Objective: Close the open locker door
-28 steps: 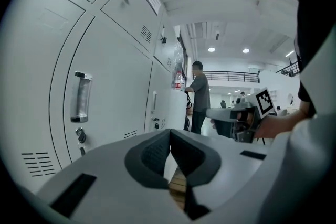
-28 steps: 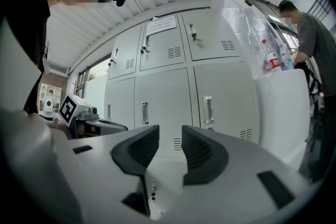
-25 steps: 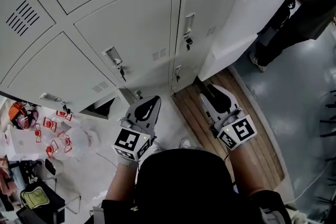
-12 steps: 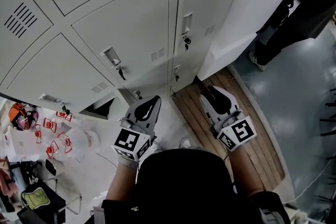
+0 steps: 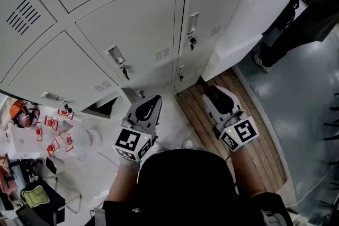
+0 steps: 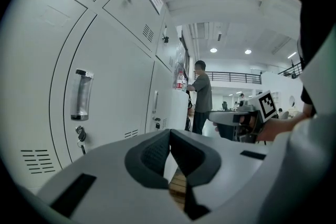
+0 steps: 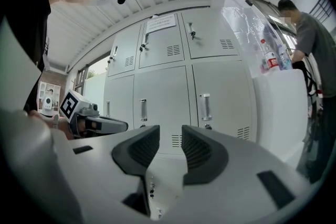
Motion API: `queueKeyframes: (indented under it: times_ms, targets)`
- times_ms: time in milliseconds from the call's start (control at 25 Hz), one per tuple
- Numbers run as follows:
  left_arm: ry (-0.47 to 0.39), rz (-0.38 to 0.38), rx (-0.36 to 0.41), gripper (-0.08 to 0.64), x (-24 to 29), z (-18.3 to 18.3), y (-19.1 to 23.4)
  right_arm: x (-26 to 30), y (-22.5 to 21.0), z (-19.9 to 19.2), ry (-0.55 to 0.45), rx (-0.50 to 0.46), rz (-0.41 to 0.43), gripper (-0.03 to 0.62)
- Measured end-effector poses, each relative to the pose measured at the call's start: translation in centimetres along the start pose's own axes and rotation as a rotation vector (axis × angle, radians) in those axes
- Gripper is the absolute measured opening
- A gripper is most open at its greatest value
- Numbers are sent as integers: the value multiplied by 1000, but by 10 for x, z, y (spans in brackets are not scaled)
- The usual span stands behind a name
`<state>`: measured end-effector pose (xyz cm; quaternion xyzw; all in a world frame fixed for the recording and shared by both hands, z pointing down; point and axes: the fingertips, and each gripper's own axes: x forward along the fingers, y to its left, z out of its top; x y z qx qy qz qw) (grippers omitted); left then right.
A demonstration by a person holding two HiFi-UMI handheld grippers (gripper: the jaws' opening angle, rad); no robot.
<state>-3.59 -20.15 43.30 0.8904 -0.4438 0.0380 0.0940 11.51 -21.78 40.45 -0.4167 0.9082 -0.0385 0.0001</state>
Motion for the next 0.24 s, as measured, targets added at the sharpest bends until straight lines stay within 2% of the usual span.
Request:
queueKeyframes:
  times_ms: [240]
  targets:
    - [0, 5, 2, 21, 0, 1, 2, 1, -3, 0, -3, 4, -5, 143]
